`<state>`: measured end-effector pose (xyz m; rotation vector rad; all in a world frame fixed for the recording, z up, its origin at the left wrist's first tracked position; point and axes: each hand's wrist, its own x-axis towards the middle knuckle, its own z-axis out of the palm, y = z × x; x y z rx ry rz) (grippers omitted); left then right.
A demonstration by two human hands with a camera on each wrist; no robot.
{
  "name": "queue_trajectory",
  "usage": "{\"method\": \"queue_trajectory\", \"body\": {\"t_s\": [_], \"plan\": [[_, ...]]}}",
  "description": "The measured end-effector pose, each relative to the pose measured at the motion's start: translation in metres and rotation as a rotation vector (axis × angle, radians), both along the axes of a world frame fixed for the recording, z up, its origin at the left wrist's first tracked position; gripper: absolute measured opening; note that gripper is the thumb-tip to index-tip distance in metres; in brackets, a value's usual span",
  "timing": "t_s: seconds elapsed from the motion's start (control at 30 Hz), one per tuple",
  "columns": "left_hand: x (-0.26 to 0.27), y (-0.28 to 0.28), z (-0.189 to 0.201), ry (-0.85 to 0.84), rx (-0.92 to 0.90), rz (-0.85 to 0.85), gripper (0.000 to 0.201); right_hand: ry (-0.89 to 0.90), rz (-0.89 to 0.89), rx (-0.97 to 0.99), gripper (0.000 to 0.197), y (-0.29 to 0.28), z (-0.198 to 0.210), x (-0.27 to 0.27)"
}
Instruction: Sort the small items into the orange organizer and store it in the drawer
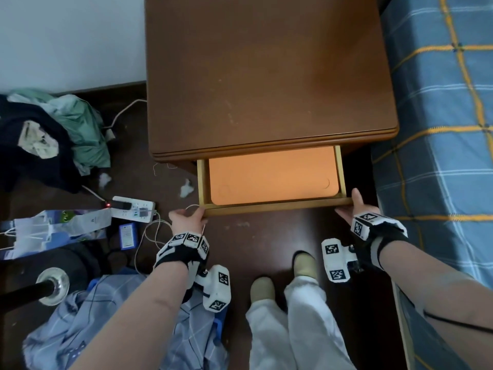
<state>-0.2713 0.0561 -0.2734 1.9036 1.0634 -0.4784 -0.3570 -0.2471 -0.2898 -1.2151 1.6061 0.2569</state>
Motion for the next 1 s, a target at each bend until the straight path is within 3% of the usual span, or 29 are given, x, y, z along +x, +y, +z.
{"method": "queue_trajectory", "body": {"t_s": [0.07, 0.13, 0.2, 0.3, 0.33, 0.47, 0.63, 0.77, 0.87, 1.0], "plan": [[0.006, -0.002, -0.009, -0.062, -0.018, 0.029, 0.03, -0.206, -0.277, 0.094, 0.048, -0.003, -0.008, 0.009], [0.012, -0.007, -0.014, -0.099, 0.019, -0.029, 0.024, -0.357, -0.505, 0.131, 0.036, -0.003, -0.008, 0.023], [0.016, -0.011, -0.018, -0.123, 0.072, -0.113, 0.02, -0.407, -0.587, 0.119, 0.022, -0.002, -0.011, 0.036], [0.023, -0.017, -0.022, -0.19, 0.073, -0.173, 0.014, -0.49, -0.657, 0.155, 0.032, -0.001, -0.01, 0.053], [0.027, -0.02, -0.023, -0.206, 0.066, -0.188, 0.021, -0.514, -0.667, 0.171, 0.037, -0.001, -0.01, 0.058], [0.045, -0.03, -0.022, -0.229, 0.008, -0.245, 0.042, -0.575, -0.621, 0.217, 0.041, 0.0, -0.004, 0.079], [0.06, -0.037, -0.016, -0.23, 0.017, -0.26, 0.047, -0.577, -0.553, 0.286, 0.046, -0.005, 0.0, 0.095], [0.06, -0.037, -0.014, -0.153, -0.001, -0.321, 0.05, -0.553, -0.489, 0.278, 0.035, -0.002, 0.009, 0.091], [0.065, -0.037, 0.006, -0.078, 0.012, -0.37, 0.048, -0.447, -0.387, 0.248, 0.029, -0.005, 0.029, 0.096], [0.073, -0.048, 0.059, 0.057, 0.053, -0.446, 0.043, -0.153, -0.24, 0.113, 0.042, -0.025, 0.069, 0.109]]}}
